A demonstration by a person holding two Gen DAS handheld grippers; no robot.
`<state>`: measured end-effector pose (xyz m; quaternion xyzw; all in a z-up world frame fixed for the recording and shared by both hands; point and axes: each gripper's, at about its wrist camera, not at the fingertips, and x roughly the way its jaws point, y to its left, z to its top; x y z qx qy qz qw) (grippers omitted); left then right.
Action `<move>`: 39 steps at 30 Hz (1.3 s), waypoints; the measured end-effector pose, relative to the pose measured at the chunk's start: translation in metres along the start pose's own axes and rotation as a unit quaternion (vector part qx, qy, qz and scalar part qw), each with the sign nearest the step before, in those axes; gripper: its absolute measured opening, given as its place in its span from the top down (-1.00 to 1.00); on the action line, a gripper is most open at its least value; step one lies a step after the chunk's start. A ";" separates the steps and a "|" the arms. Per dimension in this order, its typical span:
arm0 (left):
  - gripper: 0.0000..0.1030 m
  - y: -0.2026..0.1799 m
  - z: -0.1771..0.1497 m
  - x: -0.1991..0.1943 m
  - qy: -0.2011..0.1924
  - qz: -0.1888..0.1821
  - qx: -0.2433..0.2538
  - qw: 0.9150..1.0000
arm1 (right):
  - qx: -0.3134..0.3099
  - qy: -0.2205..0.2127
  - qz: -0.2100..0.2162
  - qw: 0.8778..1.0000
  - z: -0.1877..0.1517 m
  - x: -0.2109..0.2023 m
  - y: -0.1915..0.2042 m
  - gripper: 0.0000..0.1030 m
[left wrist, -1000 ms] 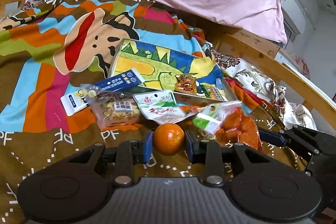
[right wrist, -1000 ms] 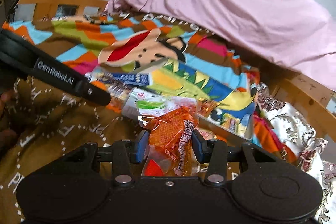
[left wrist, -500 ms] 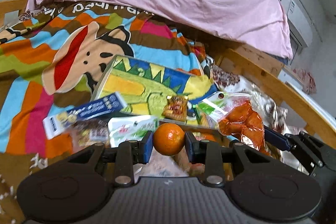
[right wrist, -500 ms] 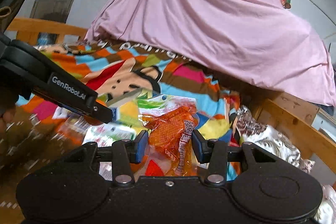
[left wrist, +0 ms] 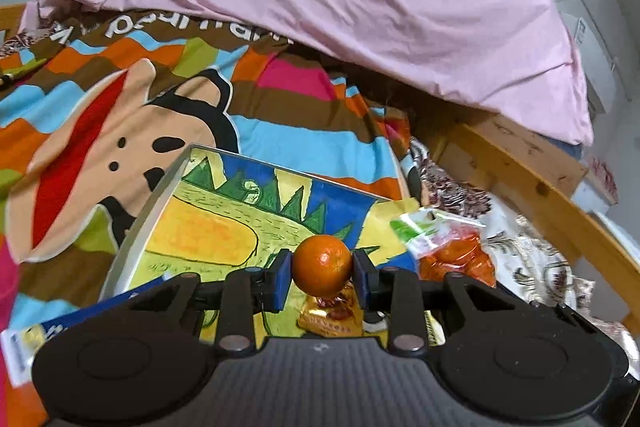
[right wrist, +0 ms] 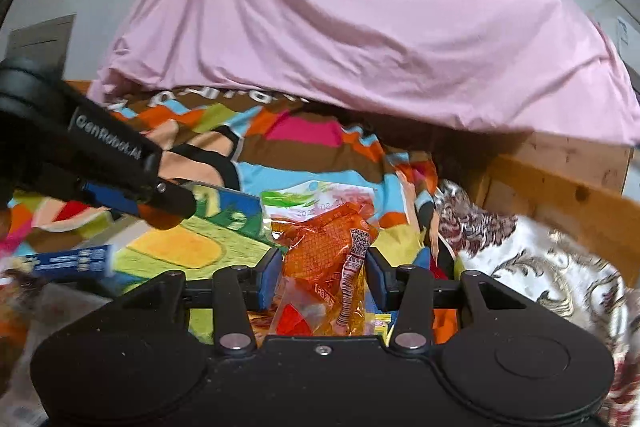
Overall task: Organize snacks
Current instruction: 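Carry the orange and the spicy-strip packet toward the tin box with both tools, then open both tools over the tin box to drop the orange and spicy-strip packet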
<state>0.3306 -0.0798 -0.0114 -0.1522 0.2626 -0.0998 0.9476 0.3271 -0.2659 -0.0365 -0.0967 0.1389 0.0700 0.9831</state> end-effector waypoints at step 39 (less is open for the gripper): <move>-0.16 0.016 -0.021 0.107 0.092 0.025 -0.027 0.995 | 0.102 0.083 0.023 0.991 -0.028 0.056 -0.023 -0.56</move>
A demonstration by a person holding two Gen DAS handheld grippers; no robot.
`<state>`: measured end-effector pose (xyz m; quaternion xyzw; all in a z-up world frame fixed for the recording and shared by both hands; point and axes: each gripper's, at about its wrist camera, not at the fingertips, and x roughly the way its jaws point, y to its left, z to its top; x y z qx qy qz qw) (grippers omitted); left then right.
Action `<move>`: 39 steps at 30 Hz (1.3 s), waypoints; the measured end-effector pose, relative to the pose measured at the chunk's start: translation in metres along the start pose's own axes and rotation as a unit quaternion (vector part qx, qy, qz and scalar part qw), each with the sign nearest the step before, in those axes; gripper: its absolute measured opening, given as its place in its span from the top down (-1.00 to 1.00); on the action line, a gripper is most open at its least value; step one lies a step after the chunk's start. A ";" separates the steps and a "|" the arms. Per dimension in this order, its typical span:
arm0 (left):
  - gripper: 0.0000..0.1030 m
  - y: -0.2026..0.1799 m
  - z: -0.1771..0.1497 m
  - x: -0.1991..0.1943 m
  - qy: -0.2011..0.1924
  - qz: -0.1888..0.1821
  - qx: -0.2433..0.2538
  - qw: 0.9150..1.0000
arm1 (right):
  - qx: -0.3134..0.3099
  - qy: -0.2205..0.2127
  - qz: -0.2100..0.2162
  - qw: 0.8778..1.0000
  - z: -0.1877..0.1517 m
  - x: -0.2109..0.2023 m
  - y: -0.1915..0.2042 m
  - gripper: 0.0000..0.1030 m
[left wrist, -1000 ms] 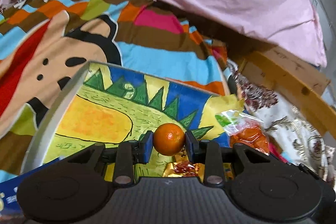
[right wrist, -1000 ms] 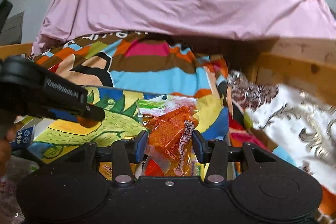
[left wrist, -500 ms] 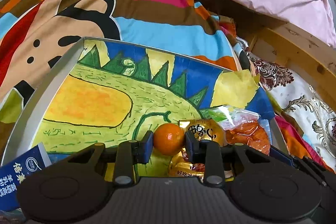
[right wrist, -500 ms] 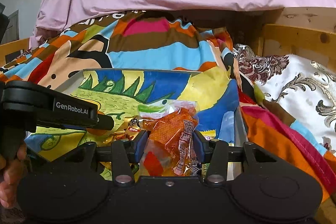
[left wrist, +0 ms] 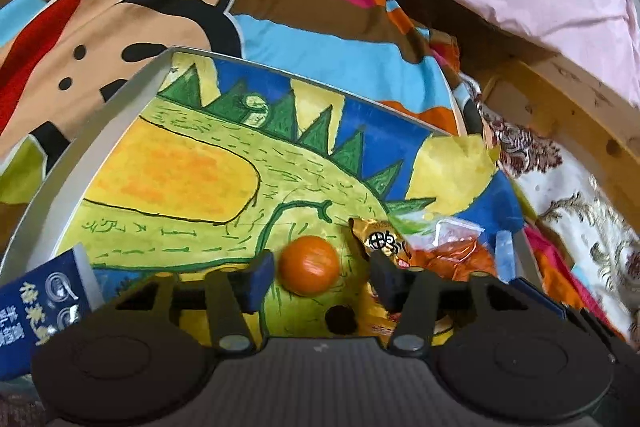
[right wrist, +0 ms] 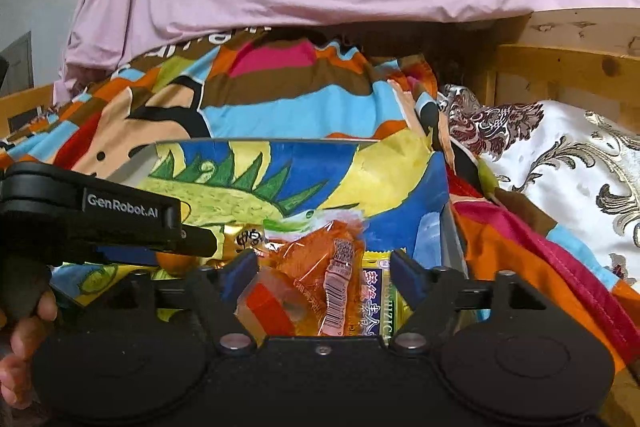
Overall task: Organize snacks
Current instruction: 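Open both tools over the tin box to drop the orange and spicy-strip packet, then move both tools back from the tin box to the snack pile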
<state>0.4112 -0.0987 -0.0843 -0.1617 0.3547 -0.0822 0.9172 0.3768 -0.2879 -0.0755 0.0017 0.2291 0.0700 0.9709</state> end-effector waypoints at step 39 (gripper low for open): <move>-0.99 0.028 -0.081 -0.299 -0.188 0.041 0.053 0.980 | -0.035 -0.157 0.005 0.987 -0.017 -0.287 0.079 -0.99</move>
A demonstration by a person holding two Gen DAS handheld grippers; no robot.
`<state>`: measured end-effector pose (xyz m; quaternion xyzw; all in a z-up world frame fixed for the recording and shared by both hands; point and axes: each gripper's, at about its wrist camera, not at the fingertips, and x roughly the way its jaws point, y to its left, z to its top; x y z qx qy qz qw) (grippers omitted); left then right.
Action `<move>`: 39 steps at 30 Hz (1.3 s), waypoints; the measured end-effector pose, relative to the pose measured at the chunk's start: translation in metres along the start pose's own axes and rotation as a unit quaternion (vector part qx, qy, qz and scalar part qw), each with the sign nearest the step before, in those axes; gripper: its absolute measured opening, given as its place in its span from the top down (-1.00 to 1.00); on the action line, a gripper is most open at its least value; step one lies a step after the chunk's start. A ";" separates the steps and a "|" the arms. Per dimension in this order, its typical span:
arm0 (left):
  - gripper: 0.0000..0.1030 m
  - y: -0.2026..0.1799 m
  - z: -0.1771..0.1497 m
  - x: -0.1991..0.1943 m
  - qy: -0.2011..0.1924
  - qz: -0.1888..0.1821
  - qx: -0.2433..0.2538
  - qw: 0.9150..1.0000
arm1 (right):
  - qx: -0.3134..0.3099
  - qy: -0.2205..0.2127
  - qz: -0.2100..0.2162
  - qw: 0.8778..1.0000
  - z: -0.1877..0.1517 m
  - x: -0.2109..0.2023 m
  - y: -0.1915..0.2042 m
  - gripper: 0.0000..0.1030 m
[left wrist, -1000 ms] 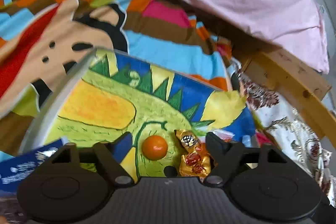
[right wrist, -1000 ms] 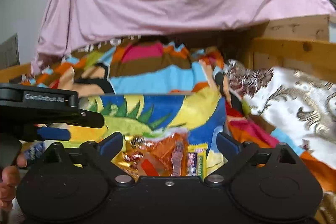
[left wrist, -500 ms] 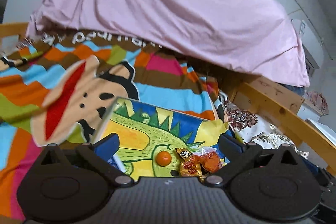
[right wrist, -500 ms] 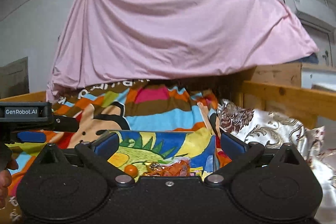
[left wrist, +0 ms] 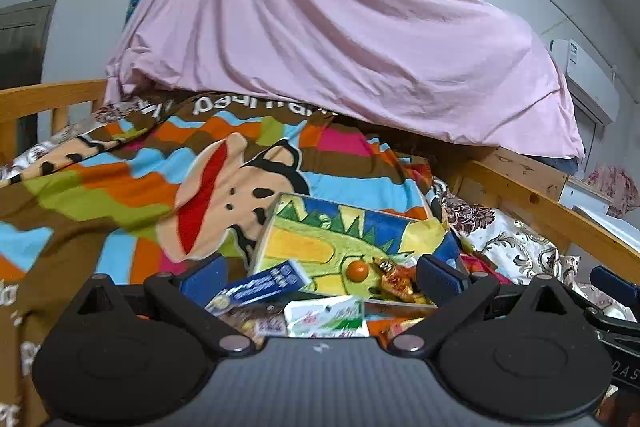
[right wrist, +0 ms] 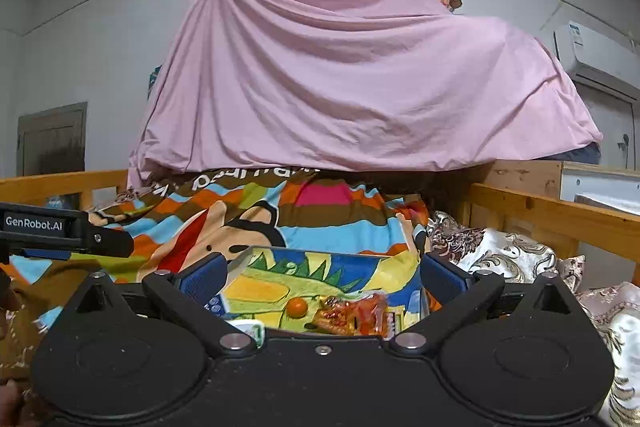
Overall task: Organize snacks
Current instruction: 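Move both tools back from the tin box to the snack pile, then grasp the white-green spicy kelp packet with the left tool while the right tool grasps the rice-cake packet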
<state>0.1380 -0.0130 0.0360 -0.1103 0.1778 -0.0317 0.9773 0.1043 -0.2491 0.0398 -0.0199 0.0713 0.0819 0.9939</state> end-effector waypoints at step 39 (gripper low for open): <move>-0.99 0.036 -0.059 0.001 0.116 0.027 0.005 0.993 | -0.039 0.198 -0.003 0.979 -0.043 0.029 0.024 -0.99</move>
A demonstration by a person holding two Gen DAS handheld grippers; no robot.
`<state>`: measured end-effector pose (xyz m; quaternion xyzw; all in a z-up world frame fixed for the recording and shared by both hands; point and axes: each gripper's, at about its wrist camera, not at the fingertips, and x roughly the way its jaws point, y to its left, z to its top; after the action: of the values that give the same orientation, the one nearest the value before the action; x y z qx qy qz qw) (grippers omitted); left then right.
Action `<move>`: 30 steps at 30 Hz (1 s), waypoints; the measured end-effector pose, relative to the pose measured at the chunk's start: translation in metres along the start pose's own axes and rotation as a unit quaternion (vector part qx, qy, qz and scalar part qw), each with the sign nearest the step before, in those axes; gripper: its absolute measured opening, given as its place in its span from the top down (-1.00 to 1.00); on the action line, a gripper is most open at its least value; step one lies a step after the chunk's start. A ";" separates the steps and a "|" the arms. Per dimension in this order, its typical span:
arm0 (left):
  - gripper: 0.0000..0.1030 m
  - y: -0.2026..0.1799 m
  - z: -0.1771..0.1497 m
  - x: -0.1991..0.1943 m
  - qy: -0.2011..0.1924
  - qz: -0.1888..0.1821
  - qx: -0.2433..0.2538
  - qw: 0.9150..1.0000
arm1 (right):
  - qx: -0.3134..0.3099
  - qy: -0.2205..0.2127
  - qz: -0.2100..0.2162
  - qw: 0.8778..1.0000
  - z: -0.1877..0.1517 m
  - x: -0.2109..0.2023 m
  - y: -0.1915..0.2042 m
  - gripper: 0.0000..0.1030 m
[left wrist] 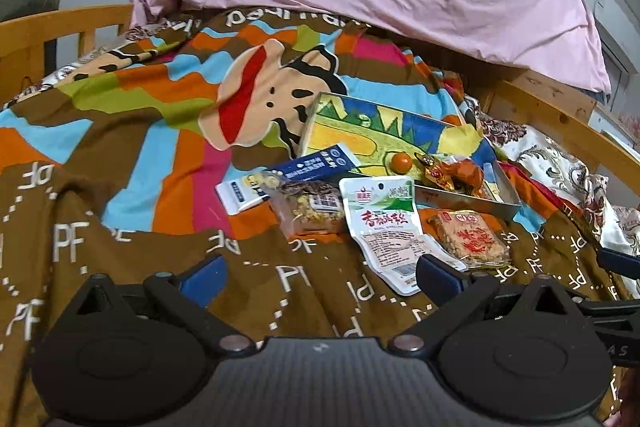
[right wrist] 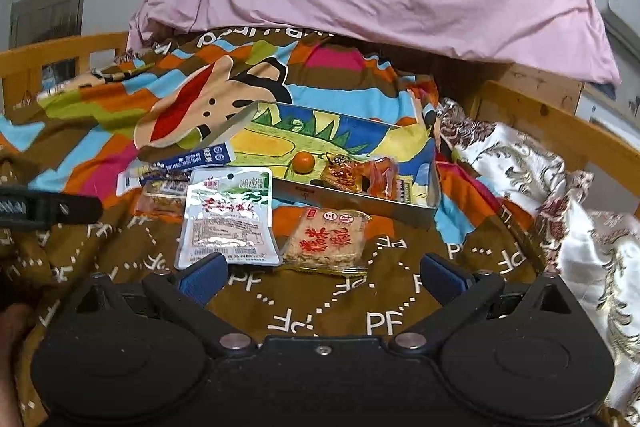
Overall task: Organize snacks
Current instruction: 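Grasp the white-green spicy kelp packet with the left tool while the right tool grasps the rice-cake packet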
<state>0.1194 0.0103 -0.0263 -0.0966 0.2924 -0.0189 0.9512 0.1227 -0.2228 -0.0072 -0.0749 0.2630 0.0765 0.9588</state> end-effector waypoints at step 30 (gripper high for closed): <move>-0.99 -0.022 0.021 0.111 0.060 -0.022 -0.086 0.994 | -0.060 0.071 0.006 0.996 0.006 0.167 -0.008 -0.99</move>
<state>0.2236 -0.0184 -0.0666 -0.1835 0.3471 -0.0206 0.9195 0.2688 -0.2113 -0.0874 -0.1355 0.3257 0.0921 0.9312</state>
